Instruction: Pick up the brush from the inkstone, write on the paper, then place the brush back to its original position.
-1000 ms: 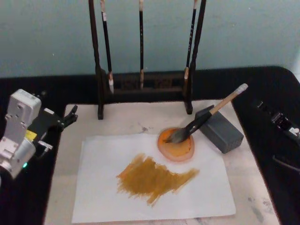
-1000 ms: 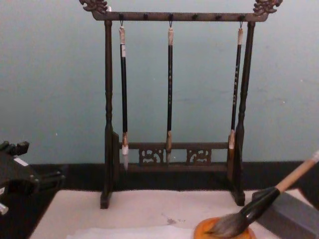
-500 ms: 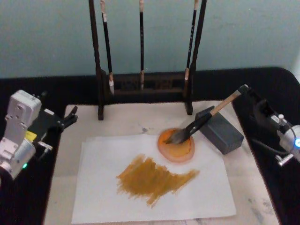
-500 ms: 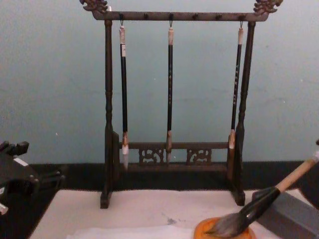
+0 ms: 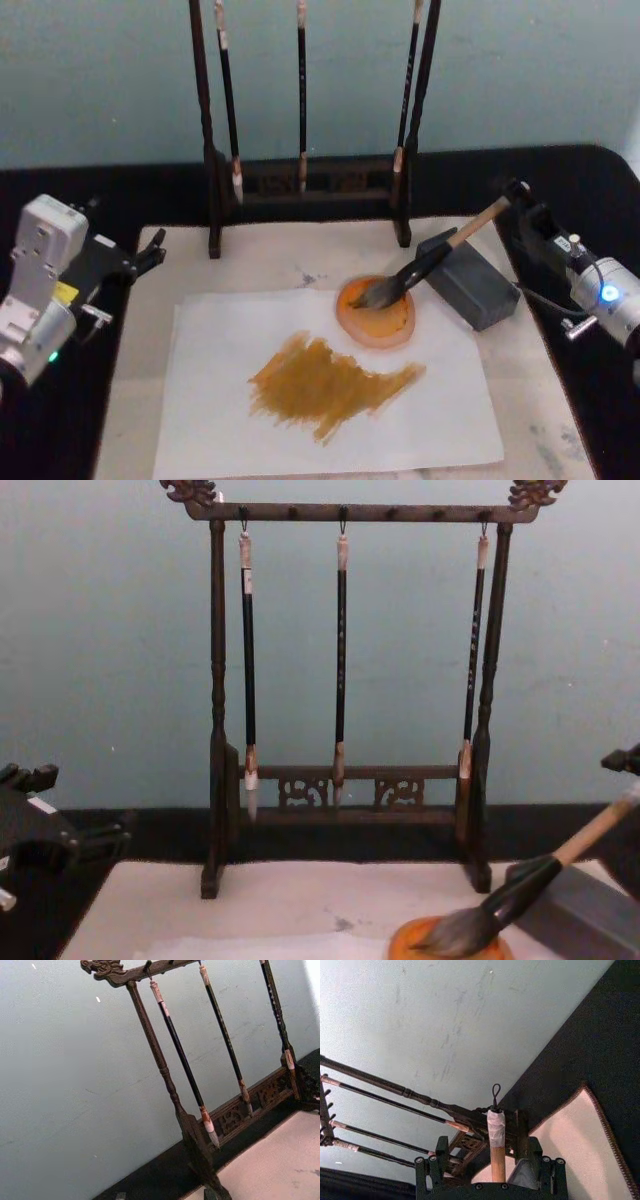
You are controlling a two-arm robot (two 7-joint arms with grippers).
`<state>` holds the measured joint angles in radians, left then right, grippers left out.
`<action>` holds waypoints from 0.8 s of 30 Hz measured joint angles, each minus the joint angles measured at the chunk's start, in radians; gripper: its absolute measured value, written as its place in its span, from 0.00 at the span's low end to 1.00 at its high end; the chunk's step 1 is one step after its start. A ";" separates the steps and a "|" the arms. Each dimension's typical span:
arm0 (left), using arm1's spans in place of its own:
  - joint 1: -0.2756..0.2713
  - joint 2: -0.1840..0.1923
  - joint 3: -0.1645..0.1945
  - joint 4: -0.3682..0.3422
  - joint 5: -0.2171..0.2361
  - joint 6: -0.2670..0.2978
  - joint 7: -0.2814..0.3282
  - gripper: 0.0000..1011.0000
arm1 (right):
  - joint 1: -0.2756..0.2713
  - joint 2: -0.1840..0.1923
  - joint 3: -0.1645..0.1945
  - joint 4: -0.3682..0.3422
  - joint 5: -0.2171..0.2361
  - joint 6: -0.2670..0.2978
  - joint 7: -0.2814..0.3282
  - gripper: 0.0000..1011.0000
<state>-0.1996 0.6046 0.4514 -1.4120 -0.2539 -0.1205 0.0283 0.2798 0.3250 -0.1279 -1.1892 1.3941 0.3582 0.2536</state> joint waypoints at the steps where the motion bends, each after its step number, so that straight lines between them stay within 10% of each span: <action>1: 0.000 0.000 0.000 0.000 0.000 0.000 0.000 1.00 | 0.000 0.000 0.000 0.000 0.000 0.000 0.000 0.99; 14: 0.000 0.000 0.000 0.000 0.000 0.000 0.000 1.00 | 0.002 0.000 -0.001 0.003 -0.001 -0.002 0.003 0.97; 24: 0.000 0.000 0.000 0.000 0.000 0.000 0.000 1.00 | 0.001 0.000 0.001 0.001 0.000 0.000 0.001 0.72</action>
<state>-0.1995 0.6047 0.4514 -1.4120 -0.2539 -0.1205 0.0283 0.2807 0.3245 -0.1272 -1.1880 1.3940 0.3584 0.2546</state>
